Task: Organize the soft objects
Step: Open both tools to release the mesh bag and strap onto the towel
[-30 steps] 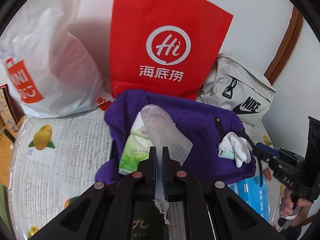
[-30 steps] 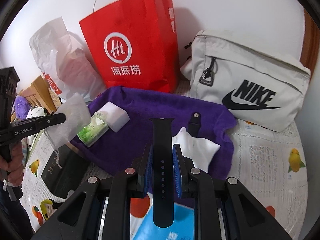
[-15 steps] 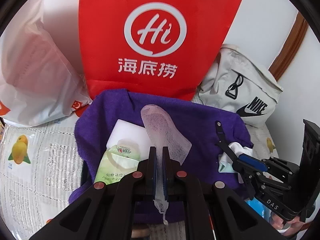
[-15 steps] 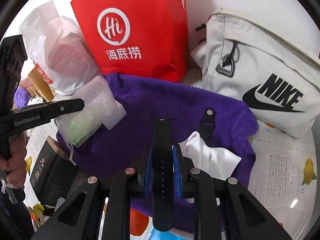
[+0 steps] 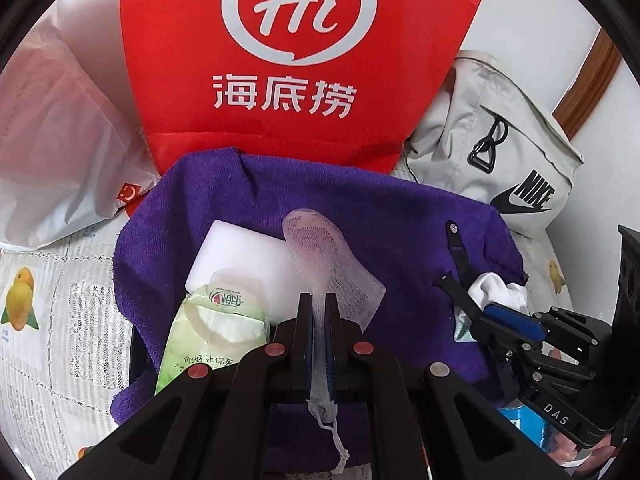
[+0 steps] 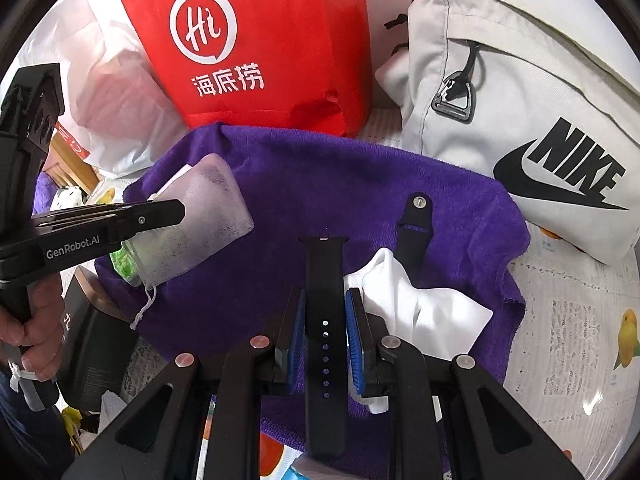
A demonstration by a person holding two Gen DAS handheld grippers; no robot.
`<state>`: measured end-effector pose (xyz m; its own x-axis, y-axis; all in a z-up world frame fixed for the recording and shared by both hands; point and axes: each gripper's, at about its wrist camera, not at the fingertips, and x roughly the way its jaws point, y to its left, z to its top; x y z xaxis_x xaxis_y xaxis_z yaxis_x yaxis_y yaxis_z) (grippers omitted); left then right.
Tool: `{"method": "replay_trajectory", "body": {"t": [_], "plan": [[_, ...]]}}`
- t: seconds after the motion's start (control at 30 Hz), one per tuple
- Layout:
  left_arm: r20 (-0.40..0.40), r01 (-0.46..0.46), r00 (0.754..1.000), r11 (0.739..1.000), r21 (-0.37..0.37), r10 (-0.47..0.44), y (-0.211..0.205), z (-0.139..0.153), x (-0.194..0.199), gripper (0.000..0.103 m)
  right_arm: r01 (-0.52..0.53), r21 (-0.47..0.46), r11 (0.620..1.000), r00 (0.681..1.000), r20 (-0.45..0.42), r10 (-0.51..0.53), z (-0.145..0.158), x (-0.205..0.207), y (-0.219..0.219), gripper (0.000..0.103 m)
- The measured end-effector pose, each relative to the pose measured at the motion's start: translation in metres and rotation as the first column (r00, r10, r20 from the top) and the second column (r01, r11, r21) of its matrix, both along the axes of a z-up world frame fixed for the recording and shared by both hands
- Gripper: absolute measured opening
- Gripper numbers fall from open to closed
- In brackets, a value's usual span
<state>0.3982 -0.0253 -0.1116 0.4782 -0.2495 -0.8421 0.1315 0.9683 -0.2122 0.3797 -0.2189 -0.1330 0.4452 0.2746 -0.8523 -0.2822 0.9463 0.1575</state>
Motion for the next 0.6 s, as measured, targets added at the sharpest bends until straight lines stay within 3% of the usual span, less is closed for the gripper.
{"method": "replay_trajectory", "body": {"t": [0.17, 0.23, 0.3, 0.4, 0.6], "plan": [[-0.002, 0.001, 1.0, 1.0, 0.006, -0.001, -0.001, -0.001, 0.001, 0.008, 0.01, 0.012, 1.0, 1.0, -0.016, -0.01, -0.001, 0.004, -0.002, 0.021], [-0.002, -0.005, 1.0, 1.0, 0.01, 0.005, -0.001, 0.0, 0.001, 0.025, 0.008, 0.012, 1.0, 1.0, -0.013, -0.008, 0.0, 0.003, -0.002, 0.021], [0.01, -0.014, 1.0, 1.0, 0.016, 0.014, -0.001, 0.003, 0.0, 0.033, 0.004, 0.012, 1.0, 1.0, -0.017, -0.004, 0.001, 0.003, -0.002, 0.022], [0.025, -0.02, 0.999, 1.0, 0.015, 0.019, 0.002, 0.009, -0.003, 0.047, 0.006, 0.027, 1.0, 1.0, -0.012, -0.005, 0.004, 0.002, -0.005, 0.036], [0.052, -0.039, 0.998, 0.998, 0.047, 0.036, 0.007, 0.021, -0.011, 0.056, 0.014, 0.048, 0.999, 1.0, 0.0, -0.014, 0.014, -0.003, -0.007, 0.041]]}}
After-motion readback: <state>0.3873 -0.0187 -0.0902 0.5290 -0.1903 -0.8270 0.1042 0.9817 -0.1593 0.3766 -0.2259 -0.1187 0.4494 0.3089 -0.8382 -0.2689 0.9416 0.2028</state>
